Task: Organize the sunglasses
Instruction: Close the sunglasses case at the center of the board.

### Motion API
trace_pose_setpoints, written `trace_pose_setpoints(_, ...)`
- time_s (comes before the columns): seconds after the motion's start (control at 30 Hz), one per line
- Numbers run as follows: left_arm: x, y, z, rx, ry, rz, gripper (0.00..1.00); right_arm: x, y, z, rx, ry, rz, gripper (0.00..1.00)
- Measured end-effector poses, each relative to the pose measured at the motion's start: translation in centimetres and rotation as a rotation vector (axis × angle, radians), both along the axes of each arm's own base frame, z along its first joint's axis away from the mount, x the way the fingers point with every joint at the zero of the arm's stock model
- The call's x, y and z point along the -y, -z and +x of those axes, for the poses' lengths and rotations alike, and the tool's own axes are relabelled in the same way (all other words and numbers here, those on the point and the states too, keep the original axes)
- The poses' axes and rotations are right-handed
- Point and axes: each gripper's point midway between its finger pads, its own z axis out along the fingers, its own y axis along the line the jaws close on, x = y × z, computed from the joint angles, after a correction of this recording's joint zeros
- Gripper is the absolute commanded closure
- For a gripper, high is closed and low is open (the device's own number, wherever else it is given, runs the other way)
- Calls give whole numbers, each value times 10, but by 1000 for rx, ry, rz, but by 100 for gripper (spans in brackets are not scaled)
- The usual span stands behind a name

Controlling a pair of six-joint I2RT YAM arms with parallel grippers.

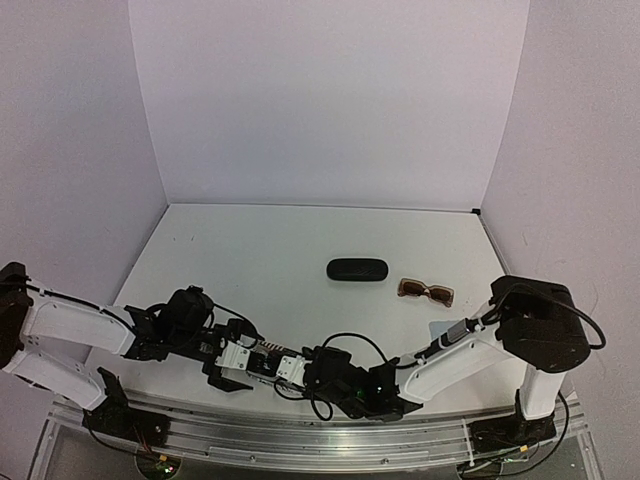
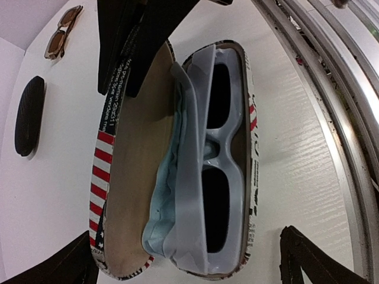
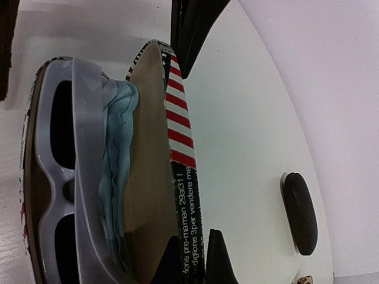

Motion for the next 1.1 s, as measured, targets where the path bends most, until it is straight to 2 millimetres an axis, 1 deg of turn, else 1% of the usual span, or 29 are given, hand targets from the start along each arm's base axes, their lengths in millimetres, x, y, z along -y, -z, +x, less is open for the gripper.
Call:
trace_pose_setpoints(0.2, 9, 8, 10, 17, -3, -20, 0, 6, 3, 3, 6, 21, -21, 100)
trace_pose_setpoints(0.43, 14, 1, 23, 57, -41, -51, 0, 12, 2, 10, 17, 65, -9, 100)
trace_pose_setpoints(0.53, 12, -3, 22, 12, -58, -72, 0, 11, 0, 11, 17, 69, 6, 100)
trace_pose_setpoints(0.7, 10, -18, 25, -33, -84, -137, 0, 9, -1, 10, 23, 57, 3, 100)
trace_pose_setpoints(0.87, 6, -28, 27, -83, -61, -191, 0, 9, -1, 10, 23, 57, 4, 100)
trace_pose_setpoints(0.97, 9, -28, 21, -92, -4, -197, 0, 9, -1, 10, 23, 57, 4, 100)
trace_pose_setpoints(1.1, 17, -17, 19, -122, 53, -172, 0, 9, -1, 10, 23, 57, 4, 100)
